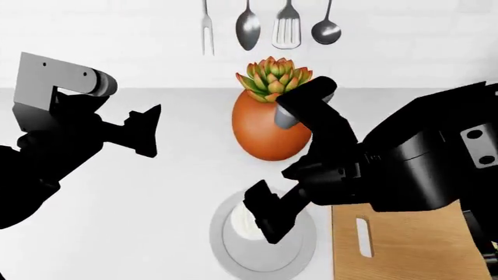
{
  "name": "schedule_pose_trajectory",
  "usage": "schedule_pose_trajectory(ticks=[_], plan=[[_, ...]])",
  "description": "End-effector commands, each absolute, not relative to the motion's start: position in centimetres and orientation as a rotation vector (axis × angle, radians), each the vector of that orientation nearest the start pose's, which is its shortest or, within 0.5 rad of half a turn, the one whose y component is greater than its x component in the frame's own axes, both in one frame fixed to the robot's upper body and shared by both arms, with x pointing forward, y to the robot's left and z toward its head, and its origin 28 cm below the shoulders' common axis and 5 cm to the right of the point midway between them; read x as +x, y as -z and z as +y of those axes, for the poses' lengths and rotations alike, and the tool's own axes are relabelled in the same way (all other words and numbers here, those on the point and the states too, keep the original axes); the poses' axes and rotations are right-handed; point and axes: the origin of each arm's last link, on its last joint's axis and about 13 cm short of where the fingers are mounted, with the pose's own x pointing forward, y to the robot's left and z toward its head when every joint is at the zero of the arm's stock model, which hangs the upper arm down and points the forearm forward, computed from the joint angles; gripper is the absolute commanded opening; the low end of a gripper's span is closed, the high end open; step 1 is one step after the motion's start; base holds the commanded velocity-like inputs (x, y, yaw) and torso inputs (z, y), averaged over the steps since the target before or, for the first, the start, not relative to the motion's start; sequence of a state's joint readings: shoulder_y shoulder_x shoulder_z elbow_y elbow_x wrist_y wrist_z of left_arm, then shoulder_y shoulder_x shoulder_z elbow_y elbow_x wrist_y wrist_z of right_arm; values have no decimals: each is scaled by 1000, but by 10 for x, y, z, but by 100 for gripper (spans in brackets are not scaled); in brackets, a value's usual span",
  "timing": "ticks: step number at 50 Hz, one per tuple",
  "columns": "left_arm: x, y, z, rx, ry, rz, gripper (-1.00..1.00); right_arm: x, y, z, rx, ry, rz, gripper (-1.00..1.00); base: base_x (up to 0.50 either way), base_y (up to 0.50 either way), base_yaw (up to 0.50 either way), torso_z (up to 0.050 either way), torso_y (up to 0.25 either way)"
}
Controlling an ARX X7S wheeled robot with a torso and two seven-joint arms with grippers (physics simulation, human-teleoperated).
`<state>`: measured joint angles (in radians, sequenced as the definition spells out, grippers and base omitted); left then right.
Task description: Pick the dumpling from the plate and place it on the cutting board. Then pick the condiment bottle from the cabinet and place it next to the cutting board.
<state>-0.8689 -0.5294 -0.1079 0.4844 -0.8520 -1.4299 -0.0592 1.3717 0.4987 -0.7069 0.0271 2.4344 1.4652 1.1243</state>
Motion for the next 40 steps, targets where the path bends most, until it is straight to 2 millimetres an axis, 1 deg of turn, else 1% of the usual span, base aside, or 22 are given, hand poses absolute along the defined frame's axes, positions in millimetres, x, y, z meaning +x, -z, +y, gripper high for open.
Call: schedule_pose_trajectory(ticks=[1,9,18,28,40], plan=[[258,-258,287,91,295,114,100,255,-301,-85,-270,-770,789,100,0,0,0,11,0],[257,-257,288,89,293,115,100,256,-293,-81,-275,-790,818,100,0,0,0,11,0],[257,-256,288,87,292,117,100,259,-290,-81,-279,-787,828,100,0,0,0,11,0],[258,-254,288,83,291,124,100,267,-282,-81,-285,-779,841,100,0,0,0,11,0],[259,-252,288,81,290,128,100,267,-276,-77,-286,-804,862,100,0,0,0,10,0]])
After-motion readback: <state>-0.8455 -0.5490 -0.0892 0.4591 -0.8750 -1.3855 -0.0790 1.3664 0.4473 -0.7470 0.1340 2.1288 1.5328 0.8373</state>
